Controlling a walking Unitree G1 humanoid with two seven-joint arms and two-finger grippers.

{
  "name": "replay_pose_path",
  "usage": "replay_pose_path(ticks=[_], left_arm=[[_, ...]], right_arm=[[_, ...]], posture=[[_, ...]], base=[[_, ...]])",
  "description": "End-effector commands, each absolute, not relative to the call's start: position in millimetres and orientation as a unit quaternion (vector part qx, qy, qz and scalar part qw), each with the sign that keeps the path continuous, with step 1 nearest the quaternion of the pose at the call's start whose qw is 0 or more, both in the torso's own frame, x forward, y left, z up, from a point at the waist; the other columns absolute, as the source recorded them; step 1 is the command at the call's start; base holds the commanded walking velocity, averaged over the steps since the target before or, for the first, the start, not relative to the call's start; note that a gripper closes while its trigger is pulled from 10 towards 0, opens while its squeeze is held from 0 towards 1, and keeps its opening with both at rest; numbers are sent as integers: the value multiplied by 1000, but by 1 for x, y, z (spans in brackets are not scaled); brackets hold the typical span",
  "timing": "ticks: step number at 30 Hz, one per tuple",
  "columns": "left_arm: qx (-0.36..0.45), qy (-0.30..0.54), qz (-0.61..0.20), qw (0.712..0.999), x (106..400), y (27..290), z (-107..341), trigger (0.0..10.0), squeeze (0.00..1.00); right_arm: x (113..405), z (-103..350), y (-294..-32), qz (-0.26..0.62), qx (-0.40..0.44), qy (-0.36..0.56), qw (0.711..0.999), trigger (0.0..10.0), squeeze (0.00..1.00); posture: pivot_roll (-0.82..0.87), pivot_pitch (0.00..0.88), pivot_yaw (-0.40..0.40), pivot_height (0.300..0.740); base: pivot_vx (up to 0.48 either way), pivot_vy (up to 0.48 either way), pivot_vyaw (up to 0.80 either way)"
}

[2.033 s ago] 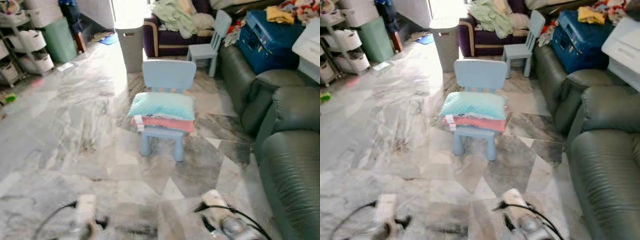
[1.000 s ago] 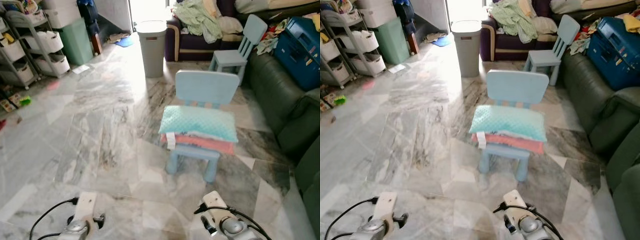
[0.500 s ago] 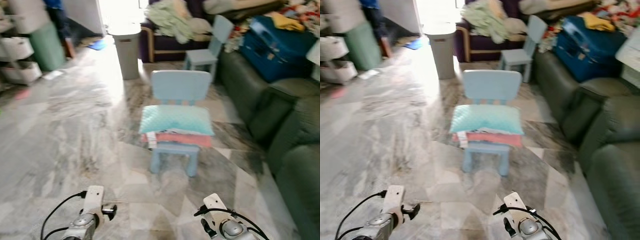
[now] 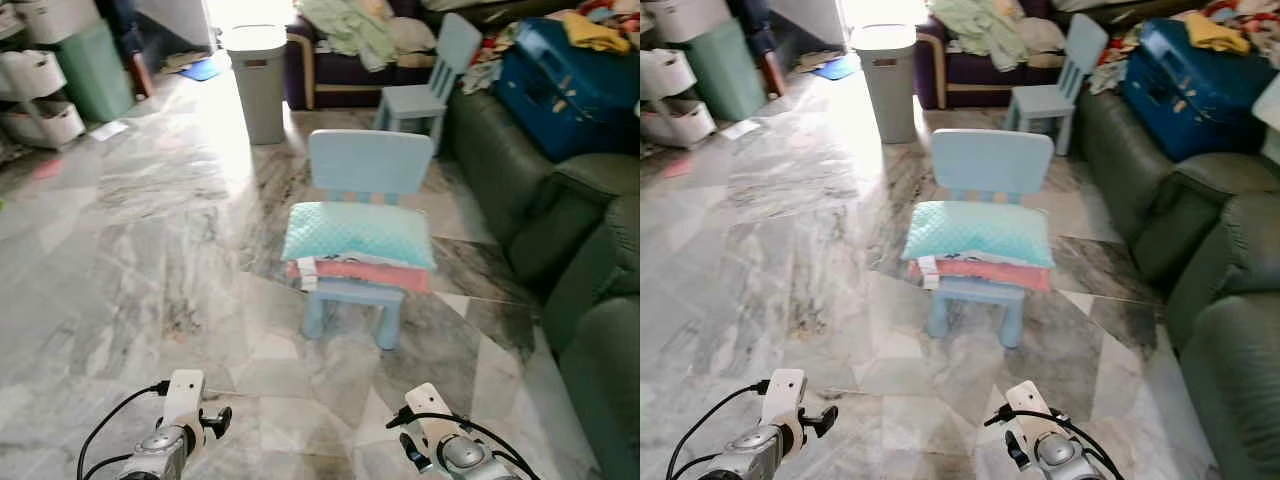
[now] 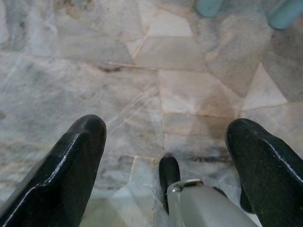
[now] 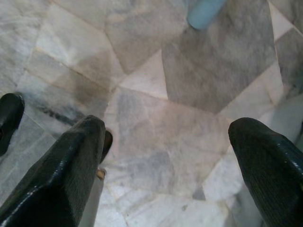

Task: Move the pillow to the sofa

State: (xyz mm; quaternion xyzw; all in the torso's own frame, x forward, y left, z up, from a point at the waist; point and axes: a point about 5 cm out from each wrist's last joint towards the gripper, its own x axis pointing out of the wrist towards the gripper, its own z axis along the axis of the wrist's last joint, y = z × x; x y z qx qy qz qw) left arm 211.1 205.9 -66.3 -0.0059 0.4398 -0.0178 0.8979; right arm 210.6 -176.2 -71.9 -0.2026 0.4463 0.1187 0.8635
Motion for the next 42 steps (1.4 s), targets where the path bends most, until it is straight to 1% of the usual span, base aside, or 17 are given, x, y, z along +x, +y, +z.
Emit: replay_pose_path(ticks=[1, 18, 25, 31, 42], left_arm=[[-4, 439, -23, 898, 213, 208, -65, 10000, 0], [8, 447, -31, 894, 209, 210, -67, 10000, 0], [12, 448, -34, 893, 208, 210, -67, 10000, 0], [21, 450, -37, 892, 208, 210, -67, 10000, 0], [21, 451, -37, 892, 208, 209, -67, 10000, 0]], right_arm=[[211, -72, -176, 119, -202, 446, 864, 10000, 0], [210, -72, -174, 121, -203, 446, 863, 10000, 0], [210, -73, -174, 120, -201, 448, 863, 10000, 0], [210, -73, -174, 119, -200, 448, 863, 10000, 0], [210, -73, -172, 120, -199, 446, 864, 10000, 0]], posture=[[83, 0, 41, 740], [82, 0, 46, 740], [82, 0, 48, 740], [81, 0, 49, 740], [83, 0, 51, 740]], base=[[401, 259, 0], [401, 263, 0], [439, 0, 0], [477, 0, -743], [480, 0, 0]])
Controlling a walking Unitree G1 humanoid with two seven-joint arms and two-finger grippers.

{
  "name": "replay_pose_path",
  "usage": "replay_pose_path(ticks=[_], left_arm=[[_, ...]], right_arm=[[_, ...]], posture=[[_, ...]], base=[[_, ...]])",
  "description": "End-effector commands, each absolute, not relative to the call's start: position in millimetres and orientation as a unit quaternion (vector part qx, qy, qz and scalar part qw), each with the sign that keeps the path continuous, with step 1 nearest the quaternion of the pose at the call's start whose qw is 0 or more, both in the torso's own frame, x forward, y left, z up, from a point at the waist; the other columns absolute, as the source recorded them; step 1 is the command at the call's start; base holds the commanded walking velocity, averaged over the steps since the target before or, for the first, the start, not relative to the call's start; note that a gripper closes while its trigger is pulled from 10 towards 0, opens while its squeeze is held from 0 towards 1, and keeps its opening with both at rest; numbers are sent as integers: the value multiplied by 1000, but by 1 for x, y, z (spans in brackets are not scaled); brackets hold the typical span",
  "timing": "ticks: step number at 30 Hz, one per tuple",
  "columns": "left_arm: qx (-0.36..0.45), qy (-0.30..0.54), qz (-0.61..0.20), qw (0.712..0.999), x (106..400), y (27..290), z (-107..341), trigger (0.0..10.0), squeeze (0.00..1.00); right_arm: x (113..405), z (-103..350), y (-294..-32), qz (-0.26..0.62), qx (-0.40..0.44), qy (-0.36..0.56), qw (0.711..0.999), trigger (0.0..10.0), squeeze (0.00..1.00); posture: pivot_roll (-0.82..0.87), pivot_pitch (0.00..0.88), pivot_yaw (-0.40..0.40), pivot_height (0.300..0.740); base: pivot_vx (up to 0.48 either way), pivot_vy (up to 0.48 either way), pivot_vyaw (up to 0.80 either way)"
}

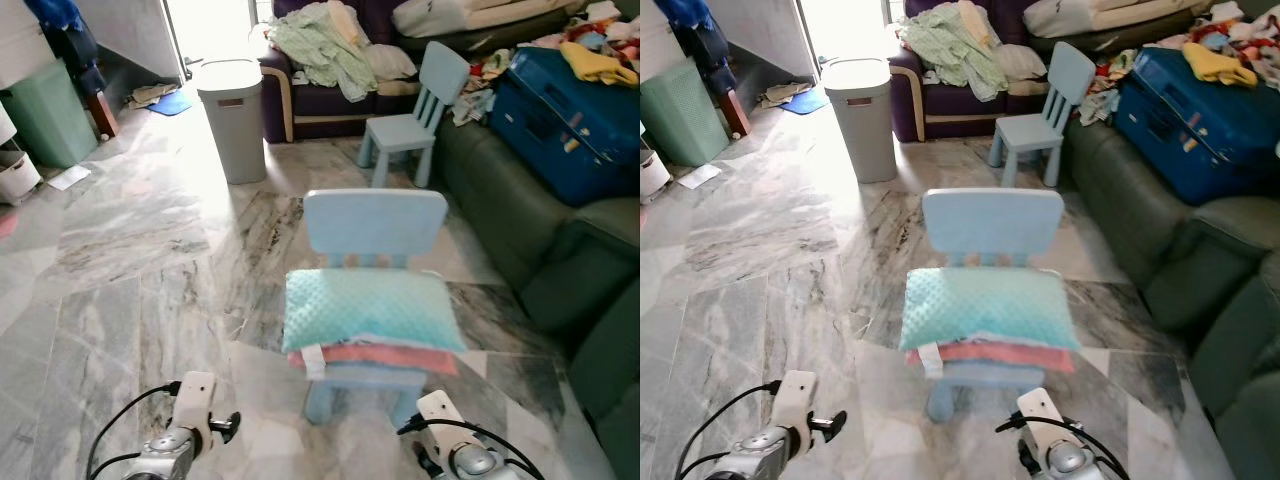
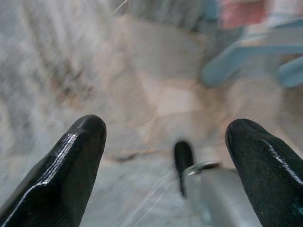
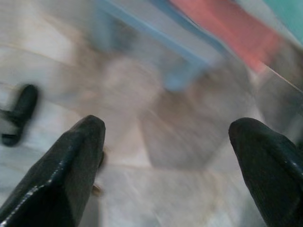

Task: Move the pillow to the sofa

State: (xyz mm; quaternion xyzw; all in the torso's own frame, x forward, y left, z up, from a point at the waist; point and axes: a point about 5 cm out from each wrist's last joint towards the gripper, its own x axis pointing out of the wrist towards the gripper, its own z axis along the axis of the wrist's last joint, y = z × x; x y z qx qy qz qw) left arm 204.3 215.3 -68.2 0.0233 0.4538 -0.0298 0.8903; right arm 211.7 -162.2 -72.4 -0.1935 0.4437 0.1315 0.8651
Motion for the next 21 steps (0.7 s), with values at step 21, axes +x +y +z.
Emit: replay_pose_path(ticks=[21], left_arm=[[3, 449, -8, 894, 206, 212, -68, 10000, 0]], right_arm=[[210, -72, -173, 127, -209, 445, 861, 10000, 0]], posture=[[88, 0, 44, 740]], base=[[159, 0, 0]])
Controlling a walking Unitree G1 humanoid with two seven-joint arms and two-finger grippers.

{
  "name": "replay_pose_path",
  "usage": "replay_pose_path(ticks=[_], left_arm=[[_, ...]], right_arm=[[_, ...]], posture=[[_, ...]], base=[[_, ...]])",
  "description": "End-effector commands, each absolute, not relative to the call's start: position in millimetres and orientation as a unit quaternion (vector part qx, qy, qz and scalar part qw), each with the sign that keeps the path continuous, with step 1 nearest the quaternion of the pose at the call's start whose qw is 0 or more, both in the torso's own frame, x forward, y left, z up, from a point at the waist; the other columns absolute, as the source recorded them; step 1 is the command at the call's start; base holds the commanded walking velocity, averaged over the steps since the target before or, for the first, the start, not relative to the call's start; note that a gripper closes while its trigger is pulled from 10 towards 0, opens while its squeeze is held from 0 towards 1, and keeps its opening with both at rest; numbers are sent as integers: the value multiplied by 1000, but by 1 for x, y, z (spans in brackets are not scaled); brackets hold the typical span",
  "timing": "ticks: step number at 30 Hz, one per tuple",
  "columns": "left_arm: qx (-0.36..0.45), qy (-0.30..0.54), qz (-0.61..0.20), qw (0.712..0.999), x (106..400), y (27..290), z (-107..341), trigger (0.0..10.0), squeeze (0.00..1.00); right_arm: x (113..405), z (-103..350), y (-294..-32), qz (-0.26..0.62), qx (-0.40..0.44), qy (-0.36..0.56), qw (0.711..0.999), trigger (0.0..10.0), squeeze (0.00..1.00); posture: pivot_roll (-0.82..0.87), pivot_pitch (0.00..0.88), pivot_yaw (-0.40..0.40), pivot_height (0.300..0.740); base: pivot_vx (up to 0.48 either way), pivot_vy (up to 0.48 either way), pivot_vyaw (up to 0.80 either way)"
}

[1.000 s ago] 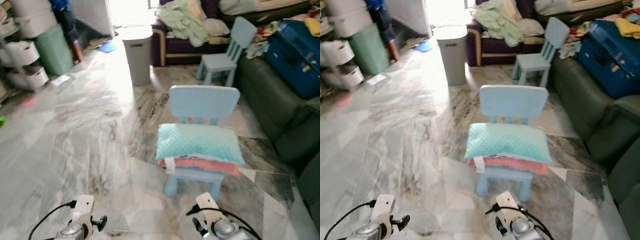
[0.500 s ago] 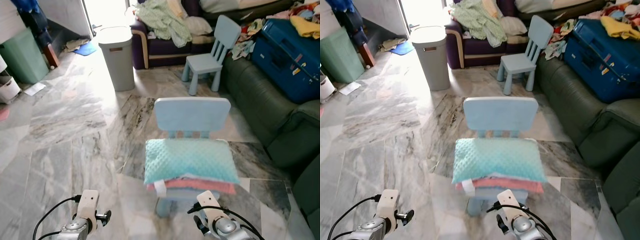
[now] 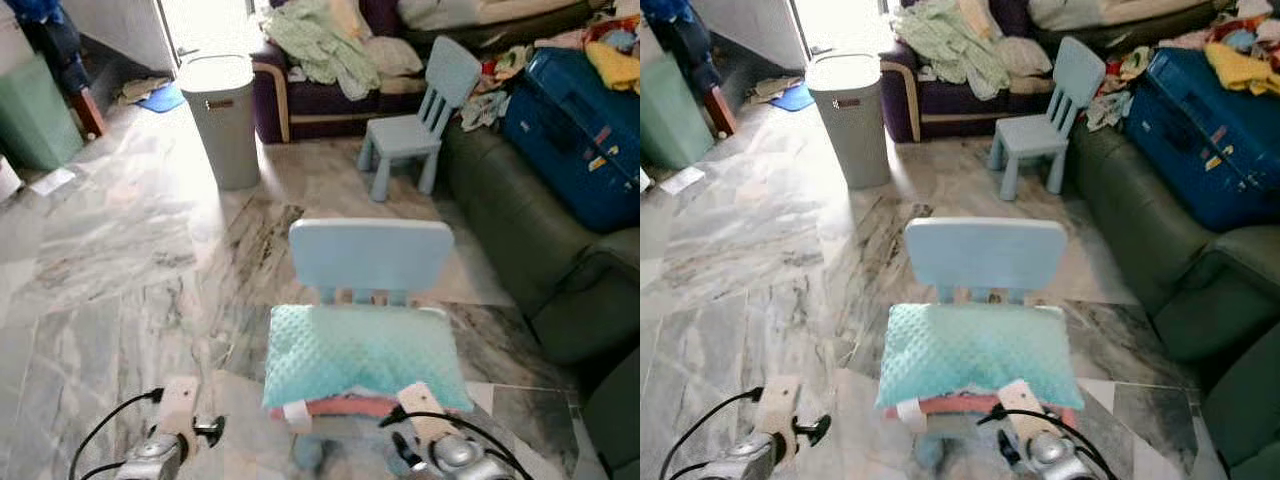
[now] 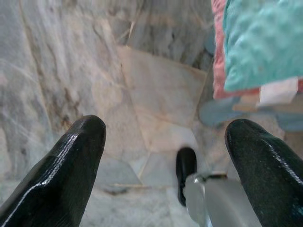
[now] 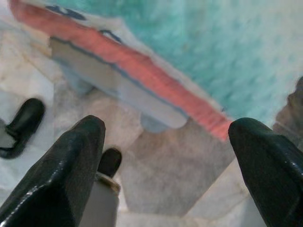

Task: Move the pillow to the sofa

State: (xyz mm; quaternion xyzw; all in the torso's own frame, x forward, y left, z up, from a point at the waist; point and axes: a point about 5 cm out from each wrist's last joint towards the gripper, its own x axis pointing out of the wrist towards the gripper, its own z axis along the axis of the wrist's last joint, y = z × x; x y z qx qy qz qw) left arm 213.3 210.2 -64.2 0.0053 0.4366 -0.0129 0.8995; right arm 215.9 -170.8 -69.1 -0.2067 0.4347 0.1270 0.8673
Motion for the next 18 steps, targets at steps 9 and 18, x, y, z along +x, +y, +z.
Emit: replay_pose_path(ticks=[9, 18], left_arm=[[9, 449, -9, 893, 205, 213, -68, 10000, 0], [9, 448, -9, 894, 205, 213, -69, 10000, 0]], right_arm=[[210, -72, -173, 129, -212, 445, 861, 10000, 0], [210, -72, -173, 130, -212, 445, 860, 10000, 0]], posture=[[89, 0, 42, 740], [88, 0, 42, 740]], base=[[0, 0, 0], [0, -341, 0]])
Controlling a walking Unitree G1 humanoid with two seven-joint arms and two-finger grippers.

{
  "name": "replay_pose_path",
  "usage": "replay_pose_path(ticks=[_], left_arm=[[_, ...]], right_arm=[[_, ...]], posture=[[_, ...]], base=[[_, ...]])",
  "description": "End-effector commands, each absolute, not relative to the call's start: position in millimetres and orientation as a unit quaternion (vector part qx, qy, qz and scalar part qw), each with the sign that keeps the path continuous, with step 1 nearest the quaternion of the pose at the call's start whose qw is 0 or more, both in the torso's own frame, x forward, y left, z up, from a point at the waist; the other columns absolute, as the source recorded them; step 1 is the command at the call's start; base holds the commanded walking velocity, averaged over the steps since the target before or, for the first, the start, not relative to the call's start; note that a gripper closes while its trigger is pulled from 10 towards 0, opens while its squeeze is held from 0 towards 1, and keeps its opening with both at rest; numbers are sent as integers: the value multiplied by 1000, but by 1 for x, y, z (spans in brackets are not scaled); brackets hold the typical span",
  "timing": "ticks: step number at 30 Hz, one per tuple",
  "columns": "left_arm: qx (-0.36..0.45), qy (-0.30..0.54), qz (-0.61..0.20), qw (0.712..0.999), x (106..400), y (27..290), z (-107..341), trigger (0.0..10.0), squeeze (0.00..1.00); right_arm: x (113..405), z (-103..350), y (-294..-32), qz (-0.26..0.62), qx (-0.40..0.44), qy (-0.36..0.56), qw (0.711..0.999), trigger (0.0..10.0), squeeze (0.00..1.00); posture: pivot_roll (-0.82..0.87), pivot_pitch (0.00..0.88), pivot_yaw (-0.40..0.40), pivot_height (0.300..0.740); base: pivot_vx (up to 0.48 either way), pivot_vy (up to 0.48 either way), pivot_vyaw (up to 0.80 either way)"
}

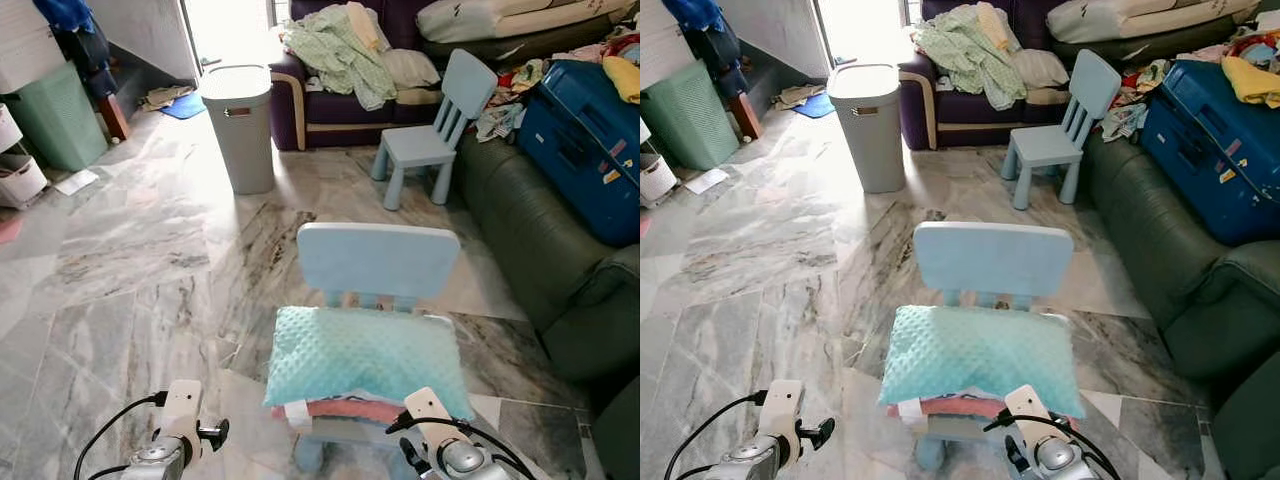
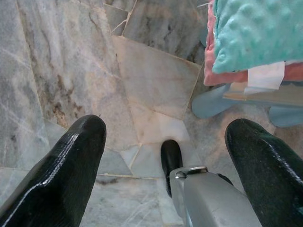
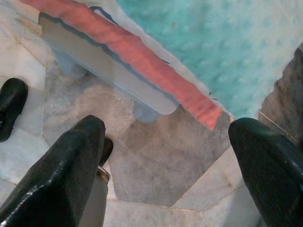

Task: Move the pillow to the sofa

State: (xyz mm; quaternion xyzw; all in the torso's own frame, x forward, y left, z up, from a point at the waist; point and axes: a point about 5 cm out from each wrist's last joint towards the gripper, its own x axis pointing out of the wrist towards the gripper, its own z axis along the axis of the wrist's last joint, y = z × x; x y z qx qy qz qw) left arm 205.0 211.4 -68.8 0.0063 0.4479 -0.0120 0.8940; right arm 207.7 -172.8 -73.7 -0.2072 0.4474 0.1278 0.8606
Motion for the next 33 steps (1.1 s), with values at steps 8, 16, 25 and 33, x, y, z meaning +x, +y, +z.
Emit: replay_pose_path(ticks=[8, 16, 25, 33], left_arm=[[5, 447, -6, 895, 205, 212, -69, 10000, 0], [-2, 447, -1, 895, 205, 212, -69, 10000, 0], [-6, 449, 4, 894, 205, 214, -69, 10000, 0], [10, 396, -14, 918, 227, 220, -52, 10000, 0]], right_arm=[[211, -72, -173, 129, -211, 445, 861, 10000, 0], [211, -72, -173, 129, -210, 446, 861, 10000, 0], [211, -72, -173, 127, -207, 444, 863, 10000, 0], [214, -67, -173, 78, -154, 393, 903, 10000, 0]], posture=[[87, 0, 44, 740], [87, 0, 44, 740], [85, 0, 48, 740], [75, 2, 45, 740]], base=[[0, -356, 0], [0, 0, 0], [0, 0, 0], [0, 0, 0]])
